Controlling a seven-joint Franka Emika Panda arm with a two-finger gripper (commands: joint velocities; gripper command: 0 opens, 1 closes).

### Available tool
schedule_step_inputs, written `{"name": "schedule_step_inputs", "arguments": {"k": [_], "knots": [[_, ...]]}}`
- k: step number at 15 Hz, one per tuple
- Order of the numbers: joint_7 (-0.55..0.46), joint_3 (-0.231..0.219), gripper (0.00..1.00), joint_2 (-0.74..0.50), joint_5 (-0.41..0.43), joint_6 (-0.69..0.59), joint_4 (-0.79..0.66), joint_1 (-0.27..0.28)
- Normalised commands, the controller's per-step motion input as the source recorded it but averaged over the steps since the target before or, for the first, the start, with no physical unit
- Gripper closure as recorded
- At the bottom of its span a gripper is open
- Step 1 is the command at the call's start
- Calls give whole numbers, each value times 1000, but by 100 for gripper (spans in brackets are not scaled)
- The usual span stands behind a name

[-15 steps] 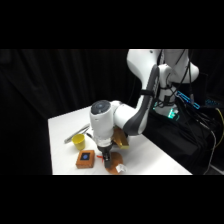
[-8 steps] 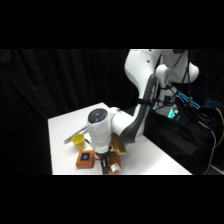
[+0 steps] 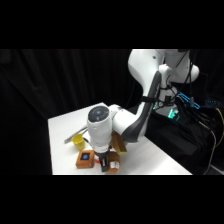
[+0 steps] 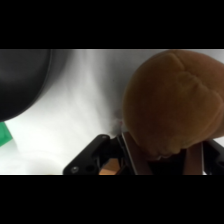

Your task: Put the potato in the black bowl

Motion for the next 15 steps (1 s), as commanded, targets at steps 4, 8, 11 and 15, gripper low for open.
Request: {"name": "schedule_step_inputs", "arguments": {"k": [4, 8, 11, 15], "knots": [[35, -110, 94, -506, -258, -290, -241, 70], [-123, 15, 96, -602, -226, -138, -463, -131], [-206, 78, 96, -623, -164, 32, -650, -227], [-229, 112, 96, -617, -136, 204, -734, -245]]}}
